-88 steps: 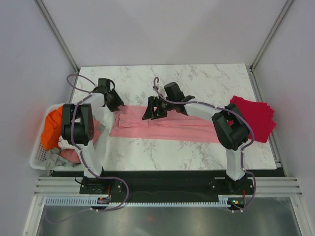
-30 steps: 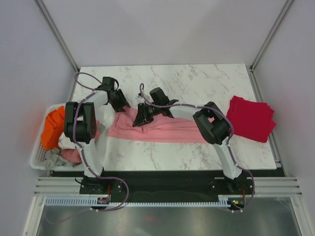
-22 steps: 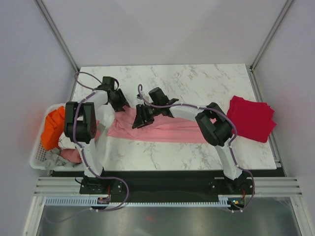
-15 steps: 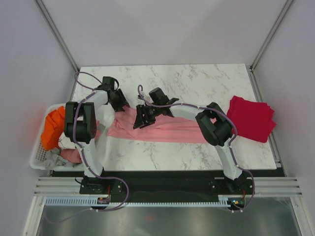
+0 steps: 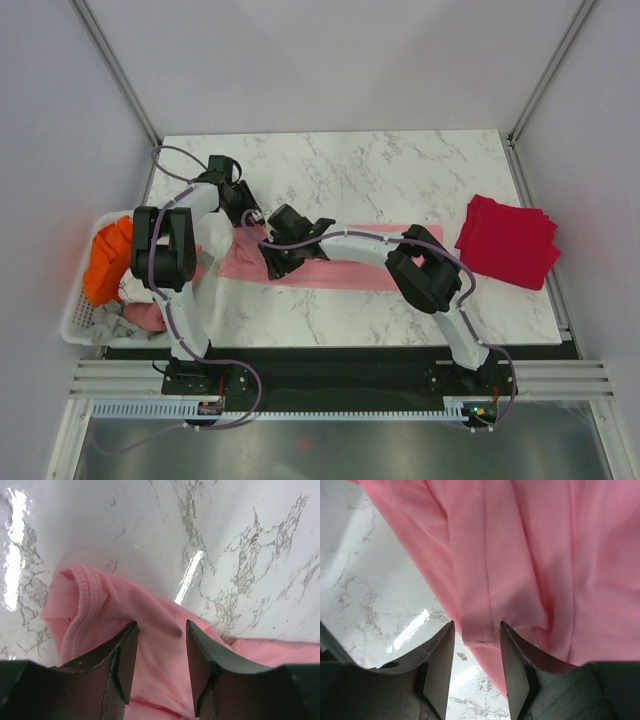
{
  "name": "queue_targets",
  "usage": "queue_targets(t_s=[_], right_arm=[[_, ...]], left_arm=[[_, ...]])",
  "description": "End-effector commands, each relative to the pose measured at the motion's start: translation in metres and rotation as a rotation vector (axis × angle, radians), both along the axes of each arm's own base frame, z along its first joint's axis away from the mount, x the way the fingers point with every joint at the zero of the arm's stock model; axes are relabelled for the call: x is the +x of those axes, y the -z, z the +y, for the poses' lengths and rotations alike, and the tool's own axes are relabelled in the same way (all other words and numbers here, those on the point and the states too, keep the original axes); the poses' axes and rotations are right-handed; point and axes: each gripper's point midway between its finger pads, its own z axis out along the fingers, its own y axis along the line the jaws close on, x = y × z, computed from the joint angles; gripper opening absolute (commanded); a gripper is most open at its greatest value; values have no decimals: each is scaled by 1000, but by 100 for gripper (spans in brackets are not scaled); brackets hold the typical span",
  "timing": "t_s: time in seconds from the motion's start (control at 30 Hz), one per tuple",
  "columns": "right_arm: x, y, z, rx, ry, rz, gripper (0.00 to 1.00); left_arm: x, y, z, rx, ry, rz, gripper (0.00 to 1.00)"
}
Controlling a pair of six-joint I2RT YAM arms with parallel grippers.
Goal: Fold and stack the t-shirts
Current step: Fold the tshirt
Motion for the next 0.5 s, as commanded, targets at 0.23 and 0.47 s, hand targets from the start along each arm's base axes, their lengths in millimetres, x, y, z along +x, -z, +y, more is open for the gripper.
queue_targets(t_s=[0.23, 0.47], right_arm=[[34, -34, 12, -173, 71, -403, 49], [39, -33, 22, -201, 101, -483, 49]], left_arm=[[6, 1, 7, 37, 30, -12, 51], [6, 2, 6, 34, 32, -9, 51]])
